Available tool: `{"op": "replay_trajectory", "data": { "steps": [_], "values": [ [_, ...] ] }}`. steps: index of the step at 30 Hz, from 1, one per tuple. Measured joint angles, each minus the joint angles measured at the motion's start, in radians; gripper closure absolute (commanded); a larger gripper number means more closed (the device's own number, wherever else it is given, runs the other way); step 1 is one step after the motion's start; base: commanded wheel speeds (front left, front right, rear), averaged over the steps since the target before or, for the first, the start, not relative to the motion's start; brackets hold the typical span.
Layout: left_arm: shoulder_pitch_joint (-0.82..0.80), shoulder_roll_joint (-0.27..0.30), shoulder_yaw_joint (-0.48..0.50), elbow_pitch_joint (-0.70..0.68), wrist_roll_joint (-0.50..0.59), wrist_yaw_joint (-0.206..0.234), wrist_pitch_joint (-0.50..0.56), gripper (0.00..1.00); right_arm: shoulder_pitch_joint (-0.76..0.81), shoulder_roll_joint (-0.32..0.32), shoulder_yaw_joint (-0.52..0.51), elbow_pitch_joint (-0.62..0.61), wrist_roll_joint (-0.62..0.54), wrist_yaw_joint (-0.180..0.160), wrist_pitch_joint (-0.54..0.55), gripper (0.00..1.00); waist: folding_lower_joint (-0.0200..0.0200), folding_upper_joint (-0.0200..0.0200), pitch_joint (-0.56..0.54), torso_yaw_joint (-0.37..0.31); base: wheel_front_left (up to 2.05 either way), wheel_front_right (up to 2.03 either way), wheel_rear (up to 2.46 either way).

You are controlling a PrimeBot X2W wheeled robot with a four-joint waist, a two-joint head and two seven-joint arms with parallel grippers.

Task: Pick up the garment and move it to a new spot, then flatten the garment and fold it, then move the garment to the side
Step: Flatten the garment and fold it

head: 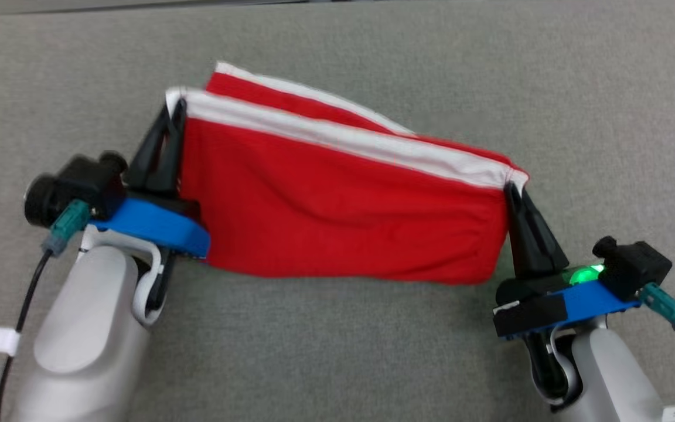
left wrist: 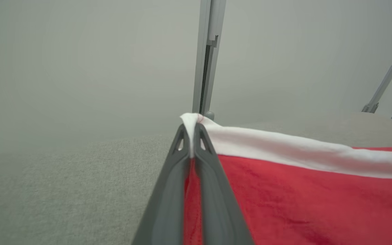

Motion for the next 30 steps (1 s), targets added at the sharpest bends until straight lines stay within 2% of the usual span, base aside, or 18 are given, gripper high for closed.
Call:
{"op": "replay_trajectory", "data": {
  "steps": [14,22,23,24,25,26,30],
  "values": [
    [-0.309,0.086,-0.096,0.260,-0.027,0.000,0.000,1.00,-0.126,0.002,0.100,0.010,0.110,0.000,0.000,1.00,-0.0001,0.0000,0.156,-0.085,0.00,0.00,0.00],
    [-0.366,0.087,-0.164,0.314,-0.057,0.000,0.000,1.00,-0.149,0.002,0.117,0.016,0.115,0.000,0.000,1.00,-0.0002,0.0000,0.167,-0.085,0.00,0.00,0.00],
    [-0.366,0.086,-0.164,0.323,-0.063,0.000,0.000,0.76,-0.150,0.002,0.117,0.020,0.110,0.000,0.000,0.91,-0.0002,0.0000,0.166,-0.083,0.00,0.00,0.00],
    [-0.366,0.086,-0.165,0.330,-0.065,0.000,0.000,0.33,-0.150,0.002,0.116,0.022,0.106,0.000,0.000,0.56,-0.0002,0.0000,0.165,-0.081,0.00,0.00,0.00],
    [-0.366,0.086,-0.164,0.333,-0.071,0.000,0.000,0.00,-0.151,0.002,0.114,0.024,0.102,0.000,0.000,0.03,-0.0002,0.0000,0.163,-0.079,0.00,0.00,0.00],
    [-0.366,0.085,-0.164,0.335,-0.071,0.000,0.000,0.00,-0.151,0.002,0.110,0.025,0.093,0.000,0.000,0.00,-0.0003,0.0000,0.161,-0.078,0.00,0.00,0.00],
    [-0.361,0.083,-0.160,0.337,-0.078,0.000,0.000,0.00,-0.147,0.002,0.089,0.032,0.080,0.000,0.000,0.00,-0.0003,0.0000,0.147,-0.069,0.00,0.00,0.00]
  ]
}}
